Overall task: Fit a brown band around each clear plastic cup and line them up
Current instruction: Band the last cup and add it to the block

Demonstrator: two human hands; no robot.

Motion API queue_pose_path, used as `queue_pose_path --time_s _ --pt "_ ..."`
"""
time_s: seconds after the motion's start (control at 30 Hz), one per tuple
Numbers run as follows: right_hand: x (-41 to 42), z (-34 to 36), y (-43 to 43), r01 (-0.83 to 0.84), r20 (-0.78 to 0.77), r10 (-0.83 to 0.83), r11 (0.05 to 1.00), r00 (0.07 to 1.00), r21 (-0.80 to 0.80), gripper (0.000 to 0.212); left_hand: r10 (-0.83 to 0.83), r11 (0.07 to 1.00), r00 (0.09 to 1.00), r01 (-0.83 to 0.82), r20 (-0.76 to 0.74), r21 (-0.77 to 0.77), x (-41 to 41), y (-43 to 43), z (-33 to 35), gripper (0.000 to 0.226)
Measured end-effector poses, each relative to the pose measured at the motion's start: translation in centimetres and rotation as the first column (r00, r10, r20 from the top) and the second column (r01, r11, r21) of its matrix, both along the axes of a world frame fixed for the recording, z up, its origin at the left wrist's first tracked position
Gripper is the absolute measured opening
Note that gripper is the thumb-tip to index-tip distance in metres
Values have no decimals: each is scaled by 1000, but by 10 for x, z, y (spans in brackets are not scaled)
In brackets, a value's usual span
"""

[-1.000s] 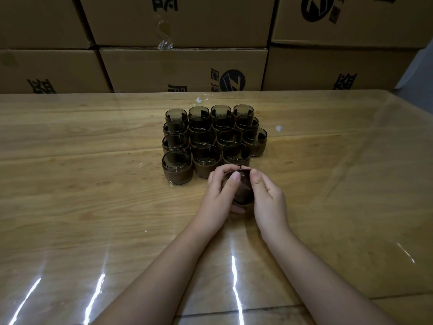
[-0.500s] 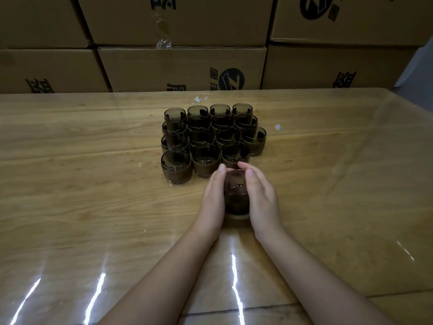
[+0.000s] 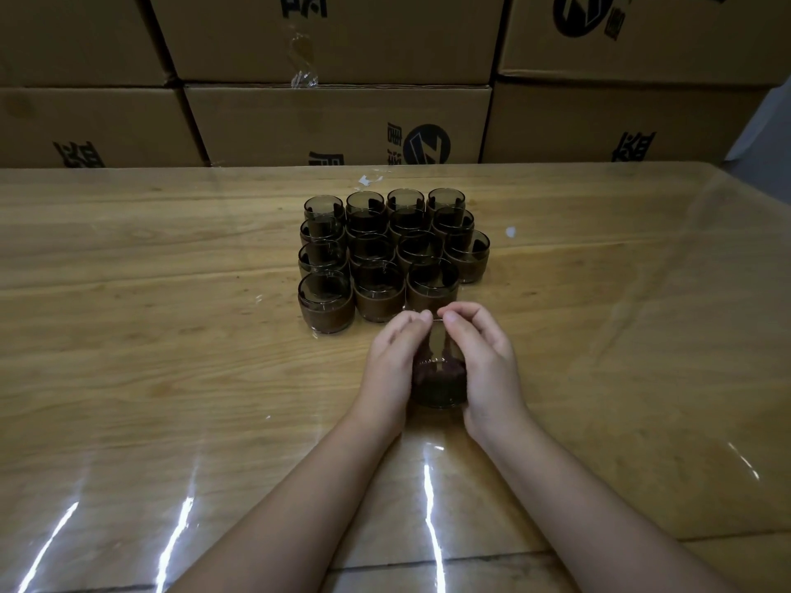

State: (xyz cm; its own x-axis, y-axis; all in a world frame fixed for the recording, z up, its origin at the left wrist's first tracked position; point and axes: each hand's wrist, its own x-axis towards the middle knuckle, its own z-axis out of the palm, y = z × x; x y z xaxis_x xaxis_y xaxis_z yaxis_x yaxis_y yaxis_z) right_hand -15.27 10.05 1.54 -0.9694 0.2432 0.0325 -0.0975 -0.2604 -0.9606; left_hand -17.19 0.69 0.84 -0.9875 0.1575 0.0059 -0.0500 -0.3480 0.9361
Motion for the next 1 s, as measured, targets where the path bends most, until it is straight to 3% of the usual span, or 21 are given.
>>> queue_pose_path --time_s 0.13,0.3,0.67,1.0 --pt "1 3 0 -54 11 54 998 998 -42 17 -13 1000 1000 13 7 15 1 -1 1 33" --pt "-1 0 4 -89 1 89 992 996 -87 32 -30 999 999 29 -20 -30 2 -1 3 48" --pt "-7 -1 5 -109 20 114 980 993 -165 43 6 997 1000 -7 -15 -77 0 1 5 45" --pt "-9 -4 10 -126 11 129 984 992 -125 44 0 994 998 -7 -63 -110 3 4 5 48"
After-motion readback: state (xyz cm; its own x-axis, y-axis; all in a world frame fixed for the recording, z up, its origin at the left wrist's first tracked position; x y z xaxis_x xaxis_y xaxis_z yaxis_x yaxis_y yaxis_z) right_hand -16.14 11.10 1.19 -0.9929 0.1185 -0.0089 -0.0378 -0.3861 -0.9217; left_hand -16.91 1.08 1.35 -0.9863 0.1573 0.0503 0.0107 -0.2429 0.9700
